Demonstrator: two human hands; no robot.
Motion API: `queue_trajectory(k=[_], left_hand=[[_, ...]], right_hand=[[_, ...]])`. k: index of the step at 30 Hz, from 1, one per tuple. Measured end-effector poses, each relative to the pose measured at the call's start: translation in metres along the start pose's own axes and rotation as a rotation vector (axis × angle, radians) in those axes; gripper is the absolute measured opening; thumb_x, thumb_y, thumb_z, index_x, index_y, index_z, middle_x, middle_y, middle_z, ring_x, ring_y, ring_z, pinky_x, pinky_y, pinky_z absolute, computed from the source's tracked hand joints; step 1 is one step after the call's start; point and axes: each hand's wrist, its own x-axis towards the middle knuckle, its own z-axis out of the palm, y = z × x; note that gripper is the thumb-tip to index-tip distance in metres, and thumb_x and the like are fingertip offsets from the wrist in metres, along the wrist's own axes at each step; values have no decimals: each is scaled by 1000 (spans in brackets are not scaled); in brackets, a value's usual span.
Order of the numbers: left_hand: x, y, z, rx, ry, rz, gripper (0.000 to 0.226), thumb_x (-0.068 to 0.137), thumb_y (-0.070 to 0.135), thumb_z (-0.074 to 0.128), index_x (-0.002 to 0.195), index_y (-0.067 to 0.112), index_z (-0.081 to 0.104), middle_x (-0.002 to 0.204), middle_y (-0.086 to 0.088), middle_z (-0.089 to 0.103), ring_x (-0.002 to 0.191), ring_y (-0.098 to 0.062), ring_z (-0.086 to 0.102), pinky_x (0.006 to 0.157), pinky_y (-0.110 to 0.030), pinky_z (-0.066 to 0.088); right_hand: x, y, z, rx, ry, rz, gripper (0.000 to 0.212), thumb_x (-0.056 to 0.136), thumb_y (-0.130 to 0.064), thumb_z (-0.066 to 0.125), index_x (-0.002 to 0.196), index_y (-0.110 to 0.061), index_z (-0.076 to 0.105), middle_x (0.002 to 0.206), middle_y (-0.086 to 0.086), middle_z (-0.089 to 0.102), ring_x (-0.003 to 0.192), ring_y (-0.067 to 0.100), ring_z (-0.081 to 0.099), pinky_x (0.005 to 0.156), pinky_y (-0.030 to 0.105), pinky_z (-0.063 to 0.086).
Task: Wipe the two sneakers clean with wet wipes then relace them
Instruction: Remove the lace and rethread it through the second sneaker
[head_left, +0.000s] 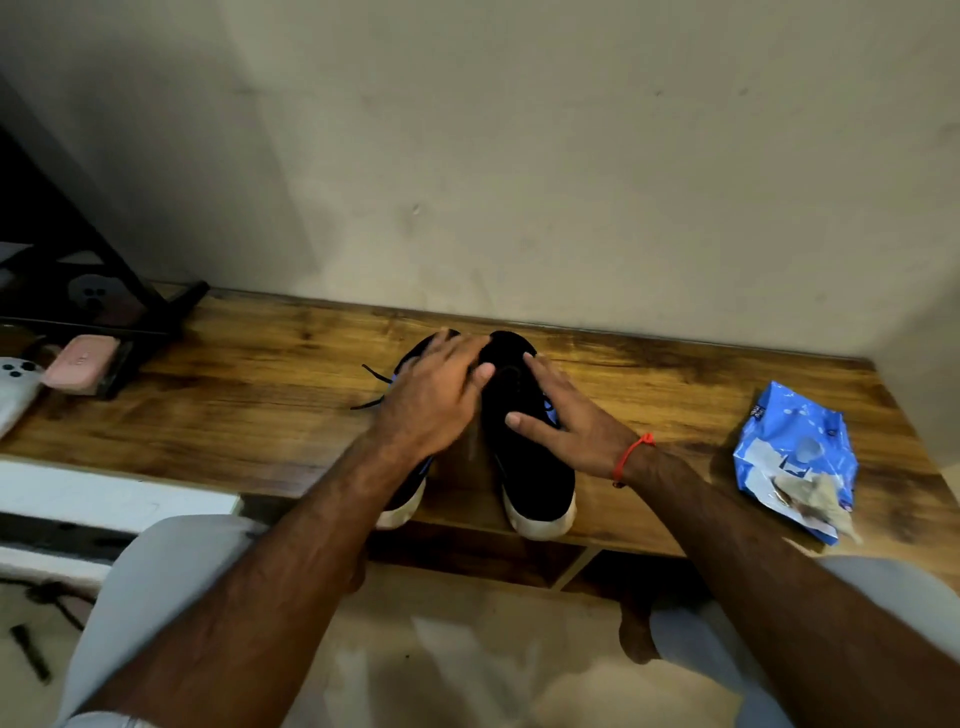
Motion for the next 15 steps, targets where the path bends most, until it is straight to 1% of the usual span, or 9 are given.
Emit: queue_trajectory(k=[1, 2, 3, 4, 5, 7, 10, 13, 15], left_hand=[[-2, -13, -3, 67, -49, -69, 65, 105, 56, 31, 161, 26, 20, 168, -2, 22, 157, -25, 10, 124, -55, 20], [-8, -25, -5, 104, -143, -170, 72, 104, 57, 37, 162, 23, 13, 170, -2, 11, 157, -27, 1, 124, -56, 13], [-14, -37, -4, 104, -260, -272, 83, 101, 60, 42, 163, 21, 4, 171, -4, 2, 157, -30, -5, 124, -57, 10], [-20, -47, 0, 64, -350, -347, 93, 98, 63, 46, 163, 20, -5, 171, -6, -4, 156, -33, -5, 124, -57, 11], [-28, -55, 3, 11, -390, -386, 102, 95, 64, 52, 162, 20, -11, 171, -9, -5, 156, -35, -1, 124, -57, 16], [-38, -62, 8, -83, -367, -411, 113, 91, 63, 61, 160, 21, -18, 170, -10, -5, 155, -36, 10, 122, -54, 25], [-53, -60, 4, -164, -347, -398, 125, 84, 58, 73, 159, 24, -21, 170, -9, 0, 154, -34, 19, 121, -52, 31], [-74, -53, 4, -183, -323, -443, 126, 80, 48, 81, 161, 28, -14, 167, -13, 17, 147, -34, 36, 115, -48, 40], [-87, -45, 8, -168, -286, -465, 121, 83, 38, 79, 161, 27, -13, 166, -14, 21, 141, -34, 43, 108, -46, 47]], right_hand=[[-5, -1, 3, -30, -42, 19, 100, 79, -84, 43, 156, -41, -4, 165, -11, -10, 152, 17, -10, 122, 55, 10], [-12, -3, 7, -67, -79, 32, 101, 80, -81, 48, 156, -41, -6, 165, -11, -13, 152, 19, -12, 122, 54, 11], [-17, -5, 13, -110, -104, 42, 102, 81, -78, 51, 156, -40, -7, 164, -11, -16, 152, 20, -12, 122, 54, 12], [-21, -5, 20, -142, -104, 45, 103, 82, -75, 54, 156, -39, -8, 164, -11, -19, 152, 22, -10, 122, 53, 15], [-24, -7, 25, -153, -82, 45, 102, 85, -70, 56, 156, -38, -9, 163, -10, -21, 152, 23, -8, 122, 52, 17], [-29, -9, 32, -125, -35, 60, 97, 91, -57, 59, 157, -35, -9, 164, -8, -20, 153, 23, -4, 121, 50, 21], [-35, -11, 36, -77, -4, 114, 93, 93, -45, 59, 157, -34, -8, 165, -6, -13, 153, 24, 2, 119, 49, 25], [-41, -16, 42, -69, 38, 160, 91, 94, -41, 57, 157, -34, -7, 166, 0, -5, 152, 26, 4, 120, 47, 24], [-45, -21, 50, -72, 87, 194, 90, 94, -39, 57, 158, -30, -5, 166, 3, 0, 152, 27, 7, 120, 44, 24]])
